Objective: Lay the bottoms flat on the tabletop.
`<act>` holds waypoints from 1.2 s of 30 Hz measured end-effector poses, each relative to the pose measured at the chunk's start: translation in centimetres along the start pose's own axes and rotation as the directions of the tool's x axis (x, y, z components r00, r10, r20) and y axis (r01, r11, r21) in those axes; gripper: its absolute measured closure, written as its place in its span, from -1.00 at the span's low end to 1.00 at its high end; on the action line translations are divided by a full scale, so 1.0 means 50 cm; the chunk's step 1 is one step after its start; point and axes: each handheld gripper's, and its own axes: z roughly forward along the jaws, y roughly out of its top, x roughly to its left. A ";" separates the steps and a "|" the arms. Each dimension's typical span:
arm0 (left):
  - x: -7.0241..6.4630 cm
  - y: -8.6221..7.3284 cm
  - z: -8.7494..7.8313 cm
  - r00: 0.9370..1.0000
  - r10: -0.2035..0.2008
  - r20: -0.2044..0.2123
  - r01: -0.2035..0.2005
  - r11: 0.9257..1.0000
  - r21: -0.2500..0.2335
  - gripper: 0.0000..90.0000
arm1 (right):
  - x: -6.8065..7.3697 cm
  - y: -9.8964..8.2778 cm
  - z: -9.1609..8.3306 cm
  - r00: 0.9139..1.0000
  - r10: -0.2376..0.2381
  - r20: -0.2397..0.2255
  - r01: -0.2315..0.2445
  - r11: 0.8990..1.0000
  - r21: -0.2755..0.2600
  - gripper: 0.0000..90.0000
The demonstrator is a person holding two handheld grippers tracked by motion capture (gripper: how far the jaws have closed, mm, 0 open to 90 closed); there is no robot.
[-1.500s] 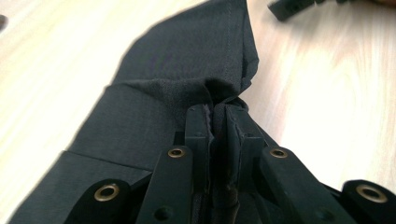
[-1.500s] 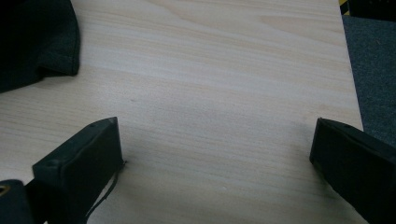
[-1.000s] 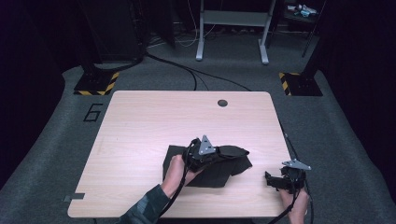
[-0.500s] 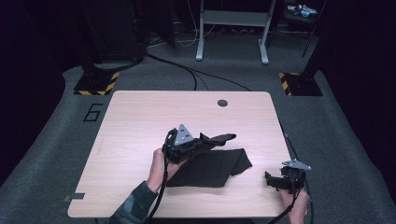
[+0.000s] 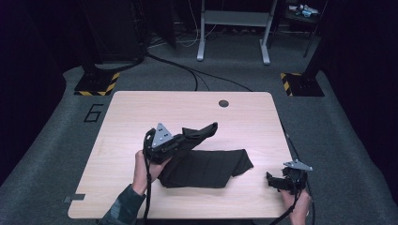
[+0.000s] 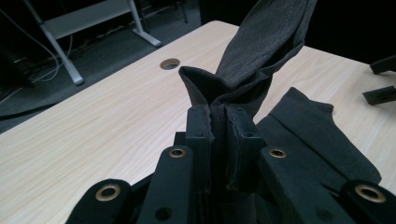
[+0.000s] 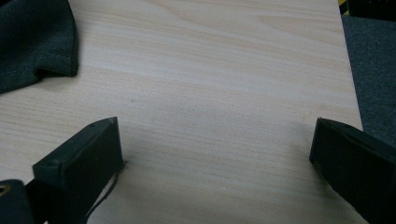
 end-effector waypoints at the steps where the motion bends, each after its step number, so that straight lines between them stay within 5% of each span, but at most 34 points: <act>1: 0.006 -0.004 -0.012 1.000 -0.007 -0.011 0.007 1.000 -0.007 0.79 | 0.000 0.000 0.000 1.000 0.001 0.000 -0.001 1.000 0.001 -0.96; 11: 0.036 -0.040 -0.073 0.995 -0.047 -0.086 0.044 0.998 -0.044 0.78 | 0.000 0.000 0.000 1.000 0.006 0.002 -0.006 1.000 0.000 -0.96; 16: 0.054 -0.063 -0.104 0.987 -0.073 -0.146 0.064 0.996 -0.063 0.78 | 0.000 0.000 0.000 1.000 0.007 0.002 -0.007 1.000 0.001 -0.96; 22: 0.074 -0.103 -0.146 0.966 -0.133 -0.222 0.121 0.990 -0.070 0.74 | 0.000 0.000 0.000 1.000 0.006 0.002 -0.006 1.000 0.000 -0.96; 25: 0.080 -0.130 -0.178 0.933 -0.191 -0.304 0.172 0.981 -0.086 0.25 | 0.001 -0.001 -0.001 1.000 0.018 0.013 -0.018 1.000 0.002 -0.97; 29: 0.079 -0.161 -0.221 0.904 -0.211 -0.372 0.190 0.978 -0.092 -0.31 | 0.002 0.000 -0.002 1.000 0.020 0.020 -0.020 1.000 0.005 -0.97; 32: 0.094 -0.178 -0.230 0.897 -0.216 -0.387 0.208 0.976 -0.063 -0.47 | 0.002 0.002 -0.003 0.999 0.028 0.023 -0.028 0.999 0.022 -0.98; 34: 0.109 -0.186 -0.221 0.899 -0.223 -0.376 0.226 0.973 -0.036 -0.50 | 0.006 0.005 -0.003 0.999 0.043 0.015 -0.043 0.999 0.030 -1.00; 36: 0.125 -0.193 -0.208 0.903 -0.228 -0.364 0.243 0.970 -0.004 -0.54 | 0.014 0.007 -0.005 0.998 0.053 -0.045 -0.053 0.998 0.017 -1.00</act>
